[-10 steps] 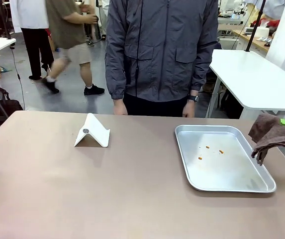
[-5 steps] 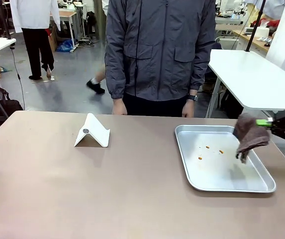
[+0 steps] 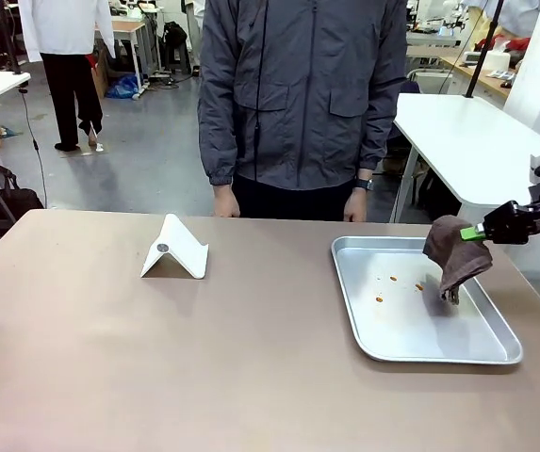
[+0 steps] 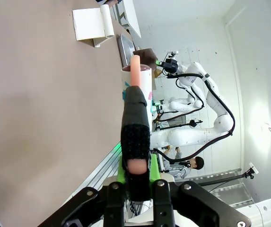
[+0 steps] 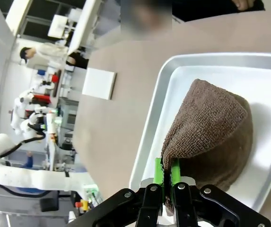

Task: Clean the surface of the table.
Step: Clean the area not pointed to by the person.

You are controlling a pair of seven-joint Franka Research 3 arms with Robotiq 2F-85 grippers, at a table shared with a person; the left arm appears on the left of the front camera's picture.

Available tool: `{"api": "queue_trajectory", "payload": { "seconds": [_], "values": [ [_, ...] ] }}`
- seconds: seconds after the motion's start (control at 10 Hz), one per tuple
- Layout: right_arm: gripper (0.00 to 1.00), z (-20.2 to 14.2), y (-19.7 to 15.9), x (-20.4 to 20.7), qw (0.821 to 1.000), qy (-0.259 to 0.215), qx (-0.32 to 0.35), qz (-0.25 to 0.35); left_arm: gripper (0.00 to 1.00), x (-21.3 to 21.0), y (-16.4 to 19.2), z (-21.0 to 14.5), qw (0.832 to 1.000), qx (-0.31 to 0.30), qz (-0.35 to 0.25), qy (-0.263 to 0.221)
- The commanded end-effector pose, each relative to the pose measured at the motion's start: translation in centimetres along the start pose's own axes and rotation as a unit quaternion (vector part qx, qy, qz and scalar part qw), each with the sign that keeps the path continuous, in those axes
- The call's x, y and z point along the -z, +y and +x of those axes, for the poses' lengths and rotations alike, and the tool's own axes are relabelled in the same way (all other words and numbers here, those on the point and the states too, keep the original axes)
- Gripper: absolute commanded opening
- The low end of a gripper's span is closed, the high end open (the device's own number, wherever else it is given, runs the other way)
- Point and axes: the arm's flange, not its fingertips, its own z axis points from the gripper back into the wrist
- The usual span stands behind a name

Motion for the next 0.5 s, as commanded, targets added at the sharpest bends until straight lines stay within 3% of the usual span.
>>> {"api": "queue_trajectory", "payload": {
  "seconds": [0.0,0.4],
  "values": [
    [0.06,0.5,-0.5,0.2,0.999,0.003,-0.024,-0.024,0.2,0.0,-0.5,0.1,1.0,-0.006,0.0,-0.006],
    [0.06,0.3,-4.5,4.7,0.997,0.029,-0.011,-0.073,0.2,0.0,-0.5,0.1,1.0,-0.006,0.0,-0.006]
  ]
}}
